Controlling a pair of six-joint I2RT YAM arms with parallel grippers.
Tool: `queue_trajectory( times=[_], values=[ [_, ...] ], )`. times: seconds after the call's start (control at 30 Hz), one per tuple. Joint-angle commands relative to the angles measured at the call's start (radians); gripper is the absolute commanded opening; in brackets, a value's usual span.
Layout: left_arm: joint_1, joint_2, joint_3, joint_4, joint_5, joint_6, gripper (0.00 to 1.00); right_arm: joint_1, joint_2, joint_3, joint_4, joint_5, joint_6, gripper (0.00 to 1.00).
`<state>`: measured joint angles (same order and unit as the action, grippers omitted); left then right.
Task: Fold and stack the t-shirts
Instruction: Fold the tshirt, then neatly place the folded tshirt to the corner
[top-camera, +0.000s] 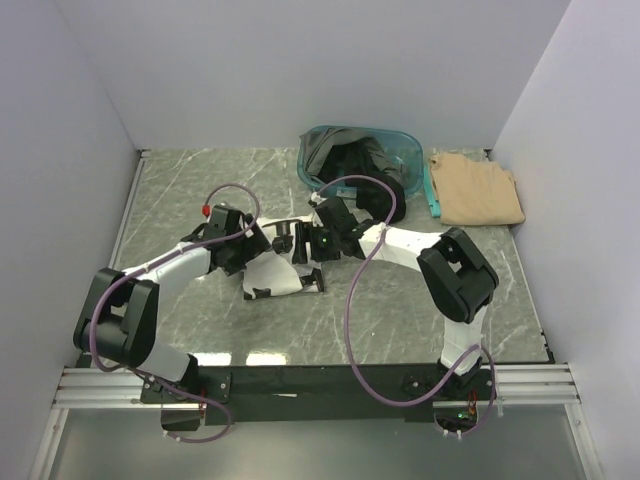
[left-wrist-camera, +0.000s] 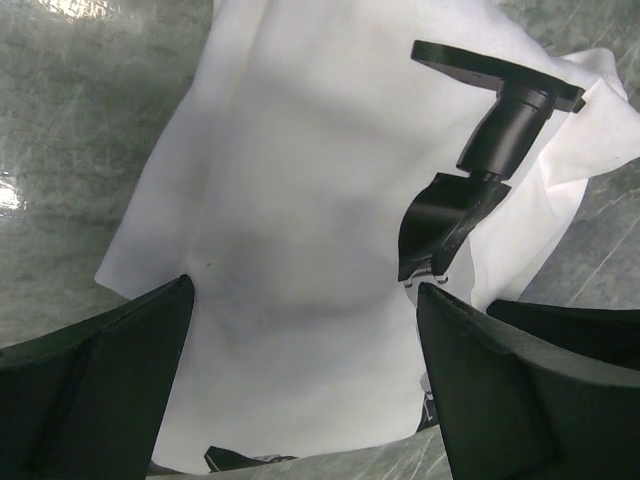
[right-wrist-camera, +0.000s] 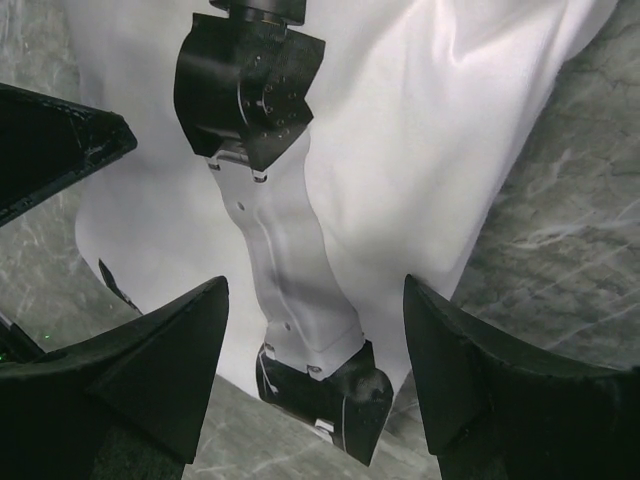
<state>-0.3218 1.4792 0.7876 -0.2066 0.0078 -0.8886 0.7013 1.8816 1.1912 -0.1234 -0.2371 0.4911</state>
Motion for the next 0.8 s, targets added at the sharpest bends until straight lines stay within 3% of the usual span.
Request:
queue_trajectory(
  times=[0.0, 0.2, 0.3, 0.5, 0.77],
  values=[
    [0.006, -0.04, 0.032, 0.019, 0.021, 0.036, 0.99, -0.005, -0.079, 0.041, -0.013, 0.027, -0.034, 0.77],
    [0.006, -0.207, 0.039, -0.039, -0.005, 0.042, 1.0, -0.005, -0.145, 0.025, -0.067, 0.229, -0.031, 0.78],
    [0.006, -0.298, 0.038, -0.094, -0.098, 0.043, 0.99, -0.005, -0.135, 0.034, -0.111, 0.324, -0.019, 0.78],
    [0.006, -0.424, 0.021, -0.123, -0.106, 0.043, 0.99, -0.006, -0.04, 0.105, -0.15, 0.383, -0.005, 0.78],
    [0.006, -0.425, 0.015, -0.129, -0.115, 0.037, 0.99, 0.006, 0.077, 0.205, -0.156, 0.355, -0.009, 0.77]
  ],
)
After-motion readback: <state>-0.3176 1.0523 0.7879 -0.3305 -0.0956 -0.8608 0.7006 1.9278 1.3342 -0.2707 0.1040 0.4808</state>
